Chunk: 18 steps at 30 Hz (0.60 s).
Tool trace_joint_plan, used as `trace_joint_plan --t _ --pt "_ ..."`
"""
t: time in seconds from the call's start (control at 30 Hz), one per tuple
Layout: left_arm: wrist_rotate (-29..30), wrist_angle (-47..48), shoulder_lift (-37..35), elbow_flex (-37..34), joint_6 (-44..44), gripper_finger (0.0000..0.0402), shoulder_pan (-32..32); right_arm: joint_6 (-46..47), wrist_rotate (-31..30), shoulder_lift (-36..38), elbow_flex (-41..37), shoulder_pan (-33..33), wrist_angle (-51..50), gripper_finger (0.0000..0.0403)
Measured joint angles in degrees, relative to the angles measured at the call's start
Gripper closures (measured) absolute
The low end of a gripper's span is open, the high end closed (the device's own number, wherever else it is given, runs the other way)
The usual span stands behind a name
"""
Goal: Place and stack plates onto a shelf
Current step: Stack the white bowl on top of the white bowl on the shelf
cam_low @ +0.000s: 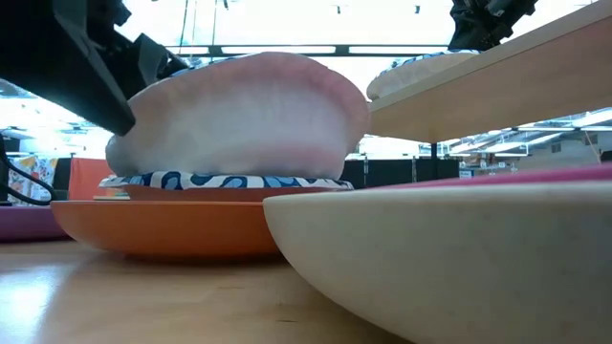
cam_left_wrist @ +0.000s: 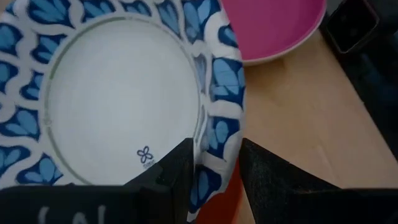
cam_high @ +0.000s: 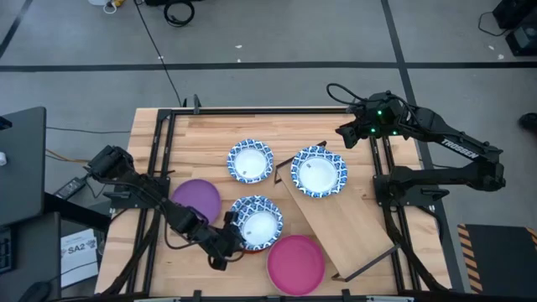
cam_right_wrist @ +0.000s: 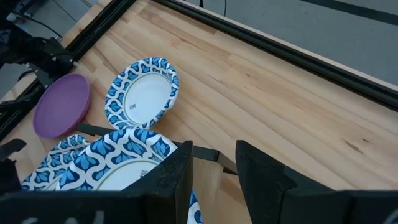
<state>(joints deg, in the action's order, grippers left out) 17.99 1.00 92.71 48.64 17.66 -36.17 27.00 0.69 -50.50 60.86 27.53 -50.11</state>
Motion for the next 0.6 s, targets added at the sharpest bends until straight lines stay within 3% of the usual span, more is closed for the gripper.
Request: trace_joint_plan --t 0.6 --pt "0.5 -0.2 -0.1 0.0 -0.4 0.0357 0.1 0.0 0.0 0.0 0.0 0.0 -0.1 0.0275"
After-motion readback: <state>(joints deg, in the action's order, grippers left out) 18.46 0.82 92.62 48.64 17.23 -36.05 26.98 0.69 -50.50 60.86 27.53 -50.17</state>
